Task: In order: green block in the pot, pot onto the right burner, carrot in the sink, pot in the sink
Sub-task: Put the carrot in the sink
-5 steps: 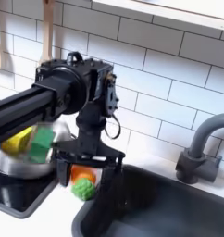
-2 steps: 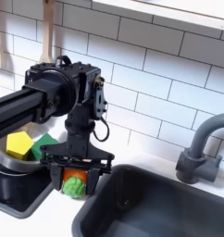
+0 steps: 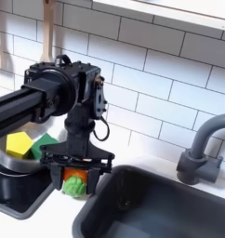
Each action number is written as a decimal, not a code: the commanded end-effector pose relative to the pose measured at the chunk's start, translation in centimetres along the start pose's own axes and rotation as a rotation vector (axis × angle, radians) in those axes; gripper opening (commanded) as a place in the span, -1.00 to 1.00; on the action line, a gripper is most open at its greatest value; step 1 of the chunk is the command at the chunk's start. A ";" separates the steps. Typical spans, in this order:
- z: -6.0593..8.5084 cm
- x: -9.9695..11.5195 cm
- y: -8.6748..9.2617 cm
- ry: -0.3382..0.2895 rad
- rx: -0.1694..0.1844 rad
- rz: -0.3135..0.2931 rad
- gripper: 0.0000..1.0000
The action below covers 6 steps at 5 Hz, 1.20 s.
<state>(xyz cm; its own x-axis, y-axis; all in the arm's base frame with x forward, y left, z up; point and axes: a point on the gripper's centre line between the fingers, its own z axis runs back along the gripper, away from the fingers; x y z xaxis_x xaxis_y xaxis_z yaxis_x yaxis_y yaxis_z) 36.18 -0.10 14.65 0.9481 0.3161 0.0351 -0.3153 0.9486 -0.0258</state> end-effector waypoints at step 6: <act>3.5 -4.9 -6.9 -0.039 -0.060 -0.336 -1.00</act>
<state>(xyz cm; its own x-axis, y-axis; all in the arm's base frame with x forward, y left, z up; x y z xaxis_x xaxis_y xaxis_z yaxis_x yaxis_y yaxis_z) 33.38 -8.38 18.73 0.9945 -0.0120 0.1043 0.0201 0.9968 -0.0774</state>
